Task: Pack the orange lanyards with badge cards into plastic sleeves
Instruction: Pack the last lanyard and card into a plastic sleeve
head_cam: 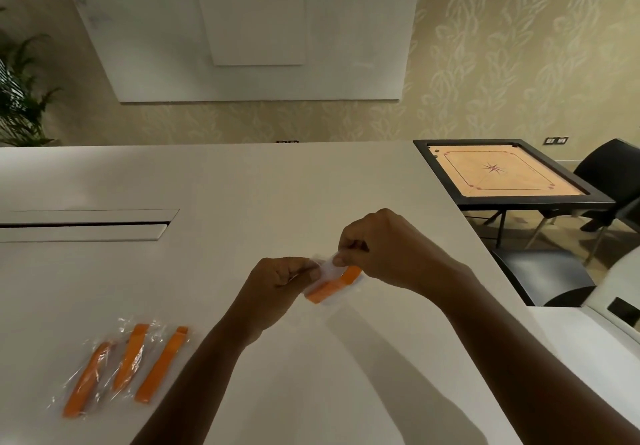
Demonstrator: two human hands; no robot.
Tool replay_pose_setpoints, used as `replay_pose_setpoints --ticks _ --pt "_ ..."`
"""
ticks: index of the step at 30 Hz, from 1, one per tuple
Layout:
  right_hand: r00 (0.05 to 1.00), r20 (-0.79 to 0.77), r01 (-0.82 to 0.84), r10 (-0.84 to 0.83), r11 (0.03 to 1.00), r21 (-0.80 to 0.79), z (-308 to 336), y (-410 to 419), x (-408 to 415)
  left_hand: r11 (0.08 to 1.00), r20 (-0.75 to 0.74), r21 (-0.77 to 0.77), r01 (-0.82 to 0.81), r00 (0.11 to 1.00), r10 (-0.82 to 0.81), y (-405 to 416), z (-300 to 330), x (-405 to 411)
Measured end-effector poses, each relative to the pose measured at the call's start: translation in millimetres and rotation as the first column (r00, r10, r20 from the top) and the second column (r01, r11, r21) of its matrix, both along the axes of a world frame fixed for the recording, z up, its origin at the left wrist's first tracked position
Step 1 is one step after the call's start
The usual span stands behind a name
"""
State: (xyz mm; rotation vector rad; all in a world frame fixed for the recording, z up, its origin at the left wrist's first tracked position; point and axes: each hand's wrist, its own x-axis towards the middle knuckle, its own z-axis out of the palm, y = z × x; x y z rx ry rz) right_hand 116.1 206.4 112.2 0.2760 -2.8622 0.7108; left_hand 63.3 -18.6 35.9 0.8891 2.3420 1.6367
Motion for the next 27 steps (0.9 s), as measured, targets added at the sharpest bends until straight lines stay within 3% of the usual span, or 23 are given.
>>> replay_pose_setpoints --ticks 6,16,27 --pt "1.0 0.012 0.004 -0.004 1.0 0.016 -4.0 -14.2 -3.6 0.996 -0.003 0.017 -0.085 0.996 0.085 2.4 -1.6 7.3" --pt "0.986 -0.119 0.118 -0.119 0.993 -0.016 -8.5 -33.2 -2.4 0.98 0.054 0.12 -0.157 0.987 0.151 4.5 -2.4 16.8" --pt "0.997 -0.067 -0.043 0.028 0.973 -0.229 -14.0 -12.8 5.5 0.929 0.148 0.287 -0.234 0.969 0.199 -2.9 1.7 18.8"
